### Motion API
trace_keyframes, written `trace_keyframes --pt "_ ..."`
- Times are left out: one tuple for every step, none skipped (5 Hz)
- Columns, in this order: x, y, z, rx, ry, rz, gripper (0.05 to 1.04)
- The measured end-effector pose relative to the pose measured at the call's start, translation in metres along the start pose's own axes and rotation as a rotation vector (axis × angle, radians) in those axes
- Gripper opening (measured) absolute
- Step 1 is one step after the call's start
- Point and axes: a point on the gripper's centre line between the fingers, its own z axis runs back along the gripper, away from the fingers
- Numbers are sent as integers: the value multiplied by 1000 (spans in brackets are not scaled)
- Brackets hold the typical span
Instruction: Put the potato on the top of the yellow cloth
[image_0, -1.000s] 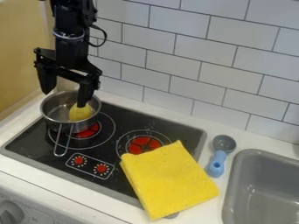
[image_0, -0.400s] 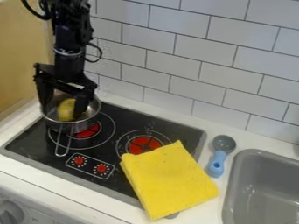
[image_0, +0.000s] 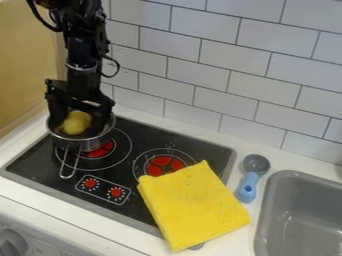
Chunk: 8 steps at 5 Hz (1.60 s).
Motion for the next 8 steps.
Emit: trace_keyframes --pt "0 -1 -1 -2 1 2 914" --pt "1 -1 -1 17 -2 1 618" --pt "1 -1 -1 23 -2 10 570" --pt "1 -1 -1 25 1 7 570" --pt "2 -3 2 27 -5 -1 570" --pt "5 -6 33 50 -81 -14 570" --pt "-4 -17 57 64 -121 -50 569" --pt "-13 -39 86 64 -192 -103 569"
